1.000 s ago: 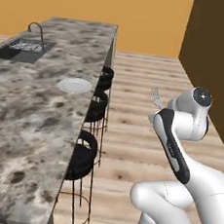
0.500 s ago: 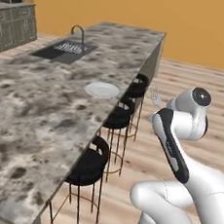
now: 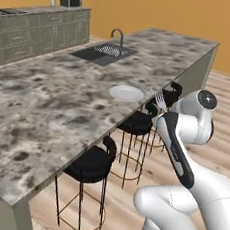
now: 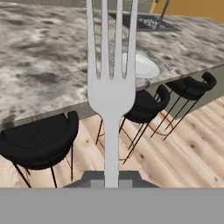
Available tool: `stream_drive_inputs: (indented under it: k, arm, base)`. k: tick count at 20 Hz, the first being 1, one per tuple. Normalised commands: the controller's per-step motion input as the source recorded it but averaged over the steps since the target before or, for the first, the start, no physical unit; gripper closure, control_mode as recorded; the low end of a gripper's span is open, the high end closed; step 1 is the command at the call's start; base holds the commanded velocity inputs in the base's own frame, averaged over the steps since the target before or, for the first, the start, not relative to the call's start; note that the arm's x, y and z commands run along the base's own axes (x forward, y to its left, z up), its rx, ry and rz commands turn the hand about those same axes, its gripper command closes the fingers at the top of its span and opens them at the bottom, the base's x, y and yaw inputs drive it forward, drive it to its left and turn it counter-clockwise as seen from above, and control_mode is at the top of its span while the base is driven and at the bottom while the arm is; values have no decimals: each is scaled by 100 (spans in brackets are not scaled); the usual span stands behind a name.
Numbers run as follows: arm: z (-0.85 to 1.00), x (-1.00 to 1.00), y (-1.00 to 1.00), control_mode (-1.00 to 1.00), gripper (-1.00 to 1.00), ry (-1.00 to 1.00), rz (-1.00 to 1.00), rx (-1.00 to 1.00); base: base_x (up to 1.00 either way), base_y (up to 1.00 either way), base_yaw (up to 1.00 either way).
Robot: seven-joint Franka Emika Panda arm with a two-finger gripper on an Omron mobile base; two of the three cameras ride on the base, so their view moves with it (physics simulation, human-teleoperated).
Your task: Take the fork and place it on the left side of the plate. Then take the spoon and place it on the right side of the plate. Make sure they're directly next to the plate.
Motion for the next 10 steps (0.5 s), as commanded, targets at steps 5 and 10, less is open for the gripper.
stream_drive_inputs:
  k: [5, 10]
  arm:
    - [0, 0, 0, 100, 100, 0, 0, 0]
    - [0, 0, 0, 100, 100, 0, 0, 0]
  base:
    - [13, -68, 42]
    - [23, -75, 38]
